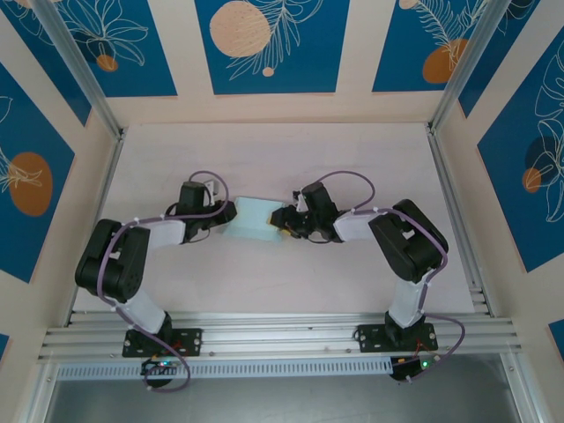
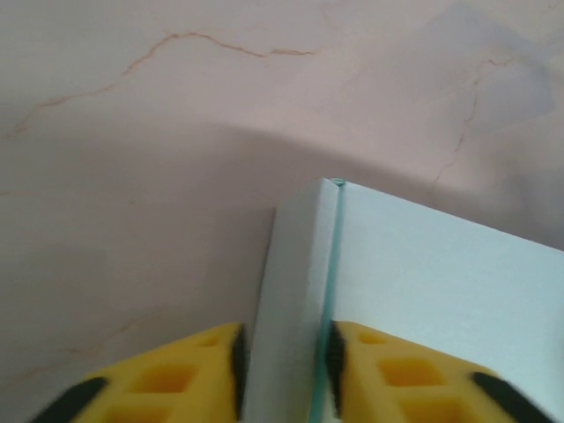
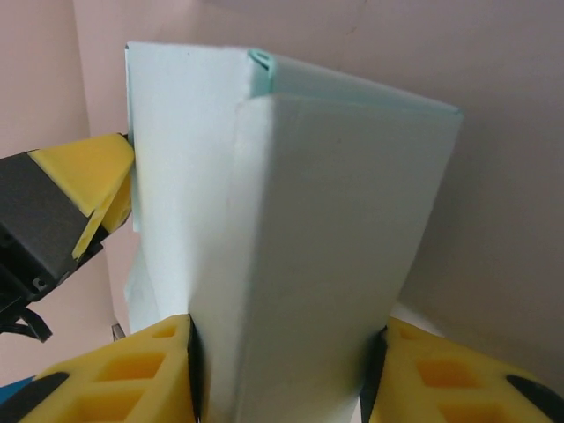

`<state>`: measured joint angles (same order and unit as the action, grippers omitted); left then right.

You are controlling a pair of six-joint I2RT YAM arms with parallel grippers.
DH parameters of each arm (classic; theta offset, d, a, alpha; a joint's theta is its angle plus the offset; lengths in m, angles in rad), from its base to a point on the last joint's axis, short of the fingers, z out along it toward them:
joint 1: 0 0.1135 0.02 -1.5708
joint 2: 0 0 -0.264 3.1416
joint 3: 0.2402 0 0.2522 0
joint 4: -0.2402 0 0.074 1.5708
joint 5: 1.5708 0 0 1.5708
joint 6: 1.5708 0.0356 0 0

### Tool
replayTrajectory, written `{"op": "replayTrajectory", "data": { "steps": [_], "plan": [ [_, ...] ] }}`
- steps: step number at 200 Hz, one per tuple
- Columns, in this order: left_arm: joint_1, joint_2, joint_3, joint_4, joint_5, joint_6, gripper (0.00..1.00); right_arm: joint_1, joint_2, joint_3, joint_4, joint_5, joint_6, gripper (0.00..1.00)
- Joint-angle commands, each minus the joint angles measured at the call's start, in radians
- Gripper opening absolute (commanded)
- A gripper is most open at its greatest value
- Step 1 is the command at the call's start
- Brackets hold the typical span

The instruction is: Fold the paper box

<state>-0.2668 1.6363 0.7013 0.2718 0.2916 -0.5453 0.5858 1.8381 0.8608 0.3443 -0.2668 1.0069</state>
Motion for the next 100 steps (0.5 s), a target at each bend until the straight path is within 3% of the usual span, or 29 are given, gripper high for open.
{"op": "replayTrajectory", "data": {
  "steps": [1,18,54,64,86,100],
  "plan": [
    [0.0,-0.073,-0.037,-0.077,0.006,0.022,0.51,0.001,-0.039,-0.001,-0.007,-0.052,0.031,0.4],
    [0.0,-0.164,-0.051,-0.083,-0.027,0.059,0.72,-0.014,-0.068,0.011,-0.07,-0.086,0.046,0.4],
    [-0.009,-0.399,-0.161,0.088,-0.024,0.265,0.92,-0.068,-0.113,0.052,-0.215,-0.218,0.055,0.4],
    [-0.029,-0.473,-0.204,0.153,0.022,0.378,0.99,-0.084,-0.121,0.069,-0.261,-0.264,0.058,0.4],
    [-0.154,-0.626,-0.269,0.156,0.142,0.739,1.0,-0.124,-0.121,0.098,-0.343,-0.376,0.075,0.4],
    [-0.286,-0.693,-0.316,0.148,0.076,0.963,1.0,-0.147,-0.12,0.103,-0.365,-0.441,0.097,0.4]
  ]
}}
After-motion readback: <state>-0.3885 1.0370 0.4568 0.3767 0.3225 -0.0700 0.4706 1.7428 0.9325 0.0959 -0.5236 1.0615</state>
